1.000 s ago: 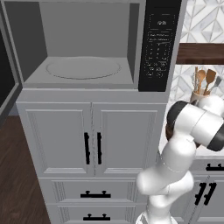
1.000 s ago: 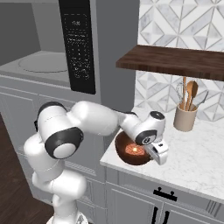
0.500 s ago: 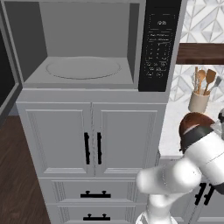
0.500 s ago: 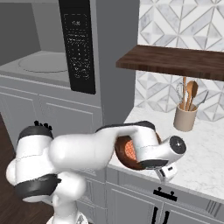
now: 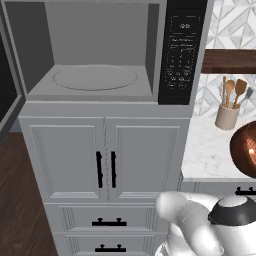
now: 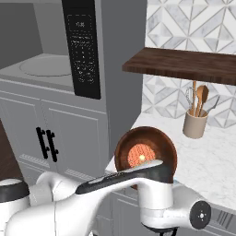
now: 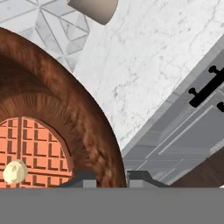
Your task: Open the microwave, place the bowl with waffle inside the microwave, then close the microwave door and turn it on.
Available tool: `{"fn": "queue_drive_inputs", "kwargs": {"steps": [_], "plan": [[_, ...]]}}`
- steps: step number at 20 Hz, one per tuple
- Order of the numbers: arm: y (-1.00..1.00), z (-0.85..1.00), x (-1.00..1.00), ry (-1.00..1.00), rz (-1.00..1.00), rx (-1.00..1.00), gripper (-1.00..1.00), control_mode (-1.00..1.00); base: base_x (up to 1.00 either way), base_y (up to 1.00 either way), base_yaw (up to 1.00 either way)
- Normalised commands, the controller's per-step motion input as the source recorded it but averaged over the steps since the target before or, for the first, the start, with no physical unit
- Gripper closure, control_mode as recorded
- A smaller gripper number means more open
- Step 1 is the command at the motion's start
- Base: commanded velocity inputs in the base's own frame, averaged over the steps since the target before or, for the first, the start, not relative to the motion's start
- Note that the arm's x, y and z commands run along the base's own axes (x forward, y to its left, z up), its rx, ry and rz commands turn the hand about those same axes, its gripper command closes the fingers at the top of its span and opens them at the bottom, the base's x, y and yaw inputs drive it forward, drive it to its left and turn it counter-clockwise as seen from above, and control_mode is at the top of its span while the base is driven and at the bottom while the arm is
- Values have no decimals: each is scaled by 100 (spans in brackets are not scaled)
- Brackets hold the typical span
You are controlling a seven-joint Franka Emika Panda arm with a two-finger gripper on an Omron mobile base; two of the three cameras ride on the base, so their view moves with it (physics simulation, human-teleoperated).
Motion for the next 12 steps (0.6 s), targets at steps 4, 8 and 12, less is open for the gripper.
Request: {"fn": "queue_drive_inputs", "kwargs": {"steps": [4,8,12], "plan": [[34,85,-97,-3,-7,0,100,-100,0,0,0],[49,89,-91,0,-7,0,100,-100,0,0,0],[56,78,-79,4,-6,0,100,-100,0,0,0]]}}
